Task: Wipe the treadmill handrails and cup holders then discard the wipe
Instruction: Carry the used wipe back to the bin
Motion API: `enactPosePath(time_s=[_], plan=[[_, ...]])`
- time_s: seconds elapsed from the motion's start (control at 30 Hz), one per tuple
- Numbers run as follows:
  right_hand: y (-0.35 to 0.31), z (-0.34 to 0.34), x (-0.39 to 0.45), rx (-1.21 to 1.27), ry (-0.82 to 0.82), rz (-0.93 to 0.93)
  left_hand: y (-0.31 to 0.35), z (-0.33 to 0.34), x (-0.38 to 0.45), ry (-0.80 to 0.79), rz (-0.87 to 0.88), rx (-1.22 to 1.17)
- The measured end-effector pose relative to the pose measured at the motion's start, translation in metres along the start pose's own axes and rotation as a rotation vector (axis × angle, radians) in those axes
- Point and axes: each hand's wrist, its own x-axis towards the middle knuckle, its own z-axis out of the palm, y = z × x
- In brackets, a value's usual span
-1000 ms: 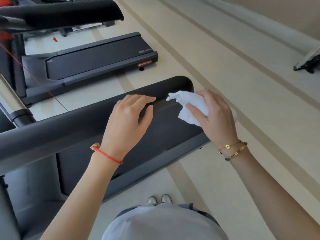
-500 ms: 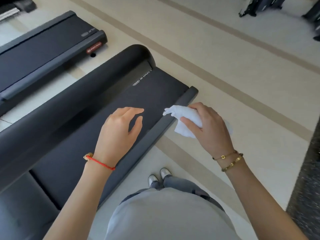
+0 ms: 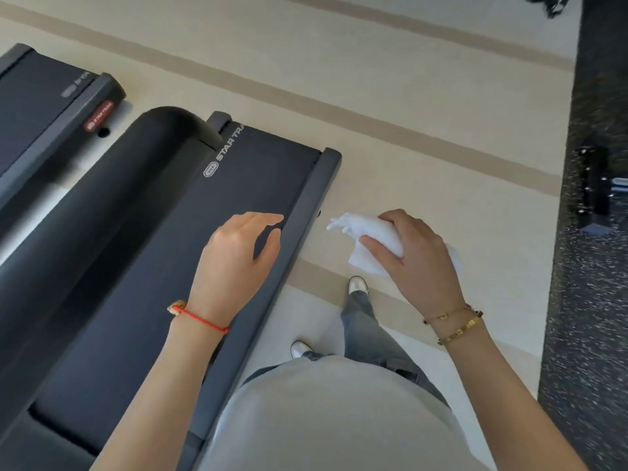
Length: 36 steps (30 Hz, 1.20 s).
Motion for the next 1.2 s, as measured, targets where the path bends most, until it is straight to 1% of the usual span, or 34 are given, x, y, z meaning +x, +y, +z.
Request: enactPosePath(time_s=[0.23, 0.4, 0.67, 0.8, 0.97, 1.2], plan=[[0.051, -0.024, 0.054, 0.025, 0.076, 0.075, 0.028, 0.035, 0.083, -0.060, 0.049, -0.027], [0.096, -0.057, 0.111, 0.020, 0.114, 0.090, 0.065, 0.062, 0.156, -0.047, 0.076, -0.049], [0.163, -0.101, 0.196, -0.016, 0.091, 0.059, 0.106, 0.110, 0.248, -0.013, 0.080, -0.072], [0.186, -0.111, 0.237, -0.010, 0.087, 0.065, 0.116, 0.128, 0.292, -0.026, 0.064, -0.075], [0.213, -0.116, 0.292, 0.010, 0.093, 0.082, 0.118, 0.149, 0.355, -0.035, 0.089, -0.073], [0.253, -0.119, 0.401, 0.034, 0.129, 0.124, 0.111, 0.177, 0.479, -0.072, 0.129, -0.092]])
